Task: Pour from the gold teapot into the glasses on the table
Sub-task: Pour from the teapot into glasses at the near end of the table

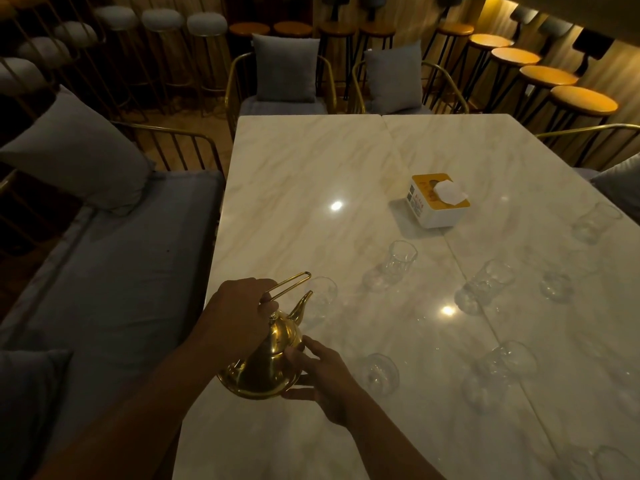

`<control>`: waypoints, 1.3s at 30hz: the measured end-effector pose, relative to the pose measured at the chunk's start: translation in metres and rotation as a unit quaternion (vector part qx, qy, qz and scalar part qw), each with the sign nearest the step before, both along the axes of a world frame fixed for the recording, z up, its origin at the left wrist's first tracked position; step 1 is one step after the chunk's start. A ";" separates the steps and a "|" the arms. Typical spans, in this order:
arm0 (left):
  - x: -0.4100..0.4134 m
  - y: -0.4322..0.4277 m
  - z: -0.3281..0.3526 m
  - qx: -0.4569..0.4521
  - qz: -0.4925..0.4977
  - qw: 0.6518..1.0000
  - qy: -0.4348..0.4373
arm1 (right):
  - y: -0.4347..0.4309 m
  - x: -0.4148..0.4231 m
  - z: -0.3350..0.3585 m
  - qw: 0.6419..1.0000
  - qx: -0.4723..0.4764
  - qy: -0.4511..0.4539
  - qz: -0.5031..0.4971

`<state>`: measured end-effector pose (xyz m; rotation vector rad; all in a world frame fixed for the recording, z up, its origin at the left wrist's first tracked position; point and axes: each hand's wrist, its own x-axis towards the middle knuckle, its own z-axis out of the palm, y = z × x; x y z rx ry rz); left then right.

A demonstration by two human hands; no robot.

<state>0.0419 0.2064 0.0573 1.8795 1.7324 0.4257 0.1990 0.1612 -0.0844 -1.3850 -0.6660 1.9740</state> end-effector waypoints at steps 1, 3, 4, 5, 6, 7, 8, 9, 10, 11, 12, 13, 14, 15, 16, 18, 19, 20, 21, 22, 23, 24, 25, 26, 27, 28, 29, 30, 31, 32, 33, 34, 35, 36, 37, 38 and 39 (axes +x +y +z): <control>0.000 0.000 0.000 0.001 -0.001 1.000 0.000 | 0.000 0.000 0.001 1.000 0.001 0.001 0.000; 0.000 0.000 0.000 0.001 -0.005 1.000 0.000 | -0.001 0.000 0.001 1.000 0.001 0.002 -0.002; -0.001 0.001 0.000 0.001 -0.005 1.000 -0.001 | -0.001 0.000 0.001 1.000 0.001 0.002 -0.003; -0.001 0.001 0.000 0.002 -0.006 1.000 -0.001 | -0.001 0.000 0.001 1.000 0.001 0.003 -0.002; -0.001 0.001 0.000 0.004 -0.006 1.000 0.000 | -0.001 0.000 0.002 1.000 0.002 0.004 -0.002; -0.001 0.001 0.000 0.006 -0.006 1.000 0.000 | -0.001 0.000 0.002 1.000 0.004 0.005 0.000; 0.000 0.001 0.000 0.008 -0.006 1.000 -0.001 | 0.000 0.001 0.003 1.000 0.005 0.006 0.000; 0.000 0.001 0.000 0.011 -0.007 1.000 -0.001 | -0.001 0.001 0.004 1.000 0.005 0.008 0.000; 0.000 0.001 0.000 0.015 -0.008 1.000 -0.002 | 0.000 0.001 0.005 1.000 0.004 0.011 -0.002; 0.000 0.002 0.000 0.018 -0.010 1.000 -0.003 | 0.000 0.001 0.005 1.000 0.003 0.012 -0.003; 0.000 0.002 0.000 0.019 -0.013 1.000 -0.003 | 0.000 0.001 0.005 1.000 0.002 0.011 -0.004; 0.000 0.003 0.000 0.019 -0.014 1.000 -0.002 | 0.000 0.001 0.006 1.000 0.001 0.010 -0.005; -0.001 0.003 -0.001 0.018 -0.016 1.000 -0.002 | 0.001 0.001 0.006 1.000 0.000 0.008 -0.006; -0.001 0.003 -0.001 0.018 -0.016 1.000 -0.002 | 0.001 0.001 0.005 1.000 0.000 0.007 -0.006; -0.002 0.003 -0.001 0.020 -0.015 1.000 -0.003 | 0.002 0.001 0.004 1.000 0.000 0.006 -0.006; -0.002 0.003 -0.001 0.023 -0.014 1.000 -0.008 | 0.003 0.001 0.005 1.000 0.001 0.002 -0.005; -0.002 0.003 -0.001 0.023 -0.014 1.000 -0.009 | 0.003 0.001 0.005 1.000 0.000 0.000 -0.003; -0.002 0.003 -0.002 0.021 -0.014 1.000 -0.009 | 0.003 0.001 0.005 1.000 0.000 -0.002 -0.003; -0.002 0.003 -0.002 0.020 -0.013 1.000 -0.009 | 0.003 0.001 0.005 1.000 0.002 -0.003 -0.003; -0.003 0.003 -0.003 0.019 -0.010 1.000 -0.010 | 0.002 0.002 0.005 1.000 0.005 -0.003 -0.004; -0.005 0.002 -0.004 0.020 -0.007 1.000 -0.012 | 0.002 0.002 0.006 1.000 0.012 -0.005 -0.003; -0.007 0.001 -0.005 0.022 -0.005 1.000 -0.011 | 0.001 0.003 0.006 1.000 0.023 -0.010 -0.002; -0.010 -0.001 -0.006 0.023 -0.005 1.000 -0.009 | 0.000 0.003 0.006 0.999 0.036 -0.019 0.001; -0.013 -0.003 -0.007 0.020 -0.005 1.000 -0.008 | -0.001 0.004 0.008 0.998 0.049 -0.029 0.004; -0.015 -0.005 -0.008 0.016 -0.004 1.000 -0.009 | -0.002 0.004 0.008 0.997 0.061 -0.041 0.006; -0.018 -0.007 -0.010 0.014 -0.001 1.000 -0.010 | -0.003 0.003 0.009 0.996 0.072 -0.052 0.008; -0.020 -0.009 -0.012 0.014 0.002 1.000 -0.013 | -0.004 0.003 0.008 0.995 0.083 -0.063 0.009; -0.022 -0.011 -0.014 0.014 0.005 1.000 -0.016 | -0.004 0.002 0.008 0.993 0.092 -0.071 0.006; -0.023 -0.013 -0.015 0.013 0.009 1.000 -0.021 | -0.005 0.001 0.008 0.992 0.100 -0.078 0.002; -0.025 -0.014 -0.017 0.012 0.010 0.999 -0.027 | -0.006 -0.001 0.009 0.991 0.107 -0.084 -0.003; -0.026 -0.016 -0.018 0.014 0.011 0.999 -0.033 | -0.008 -0.002 0.009 0.989 0.118 -0.090 -0.011; -0.028 -0.018 -0.019 0.017 0.010 0.999 -0.038 | -0.009 -0.004 0.009 0.987 0.129 -0.094 -0.018; -0.029 -0.020 -0.019 0.020 0.010 0.999 -0.042 | -0.011 -0.006 0.009 0.986 0.138 -0.095 -0.025; -0.031 -0.022 -0.020 0.023 0.008 0.999 -0.046 | -0.013 -0.008 0.009 0.984 0.146 -0.099 -0.031; -0.032 -0.023 -0.020 0.026 0.005 0.998 -0.050 | -0.015 -0.010 0.010 0.982 0.153 -0.106 -0.037; -0.034 -0.025 -0.020 0.029 0.002 0.998 -0.056 | -0.017 -0.013 0.010 0.980 0.159 -0.114 -0.042; -0.036 -0.027 -0.020 0.030 -0.001 0.998 -0.062 | -0.019 -0.016 0.011 0.977 0.166 -0.122 -0.048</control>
